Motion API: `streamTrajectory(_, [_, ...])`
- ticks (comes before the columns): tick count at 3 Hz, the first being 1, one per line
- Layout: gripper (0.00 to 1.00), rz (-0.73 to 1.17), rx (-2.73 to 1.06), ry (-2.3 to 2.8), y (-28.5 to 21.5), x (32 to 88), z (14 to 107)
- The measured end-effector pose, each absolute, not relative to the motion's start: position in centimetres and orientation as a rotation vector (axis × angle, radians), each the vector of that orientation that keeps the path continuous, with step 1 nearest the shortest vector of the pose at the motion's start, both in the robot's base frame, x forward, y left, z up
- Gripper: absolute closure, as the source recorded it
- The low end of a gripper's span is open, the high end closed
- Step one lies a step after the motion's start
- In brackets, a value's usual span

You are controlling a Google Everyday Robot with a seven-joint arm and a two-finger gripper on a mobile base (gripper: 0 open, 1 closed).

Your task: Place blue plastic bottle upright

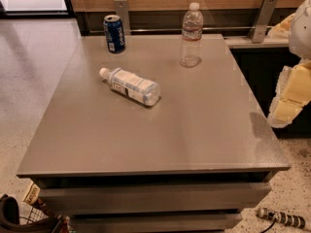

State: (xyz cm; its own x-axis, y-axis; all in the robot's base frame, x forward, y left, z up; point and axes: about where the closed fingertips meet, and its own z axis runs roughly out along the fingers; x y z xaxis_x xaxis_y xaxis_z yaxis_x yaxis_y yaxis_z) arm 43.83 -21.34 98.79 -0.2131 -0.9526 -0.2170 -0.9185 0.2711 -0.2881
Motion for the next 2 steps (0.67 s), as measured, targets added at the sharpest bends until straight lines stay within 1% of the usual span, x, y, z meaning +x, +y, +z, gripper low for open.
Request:
streamTrajectory(1, [0.0, -0.137, -1.703, 2.2, -21.3, 43.8, 98.8])
streamTrajectory(2, [0.0, -0.111, -1.661, 2.193, -20.5, 45.3, 99.5])
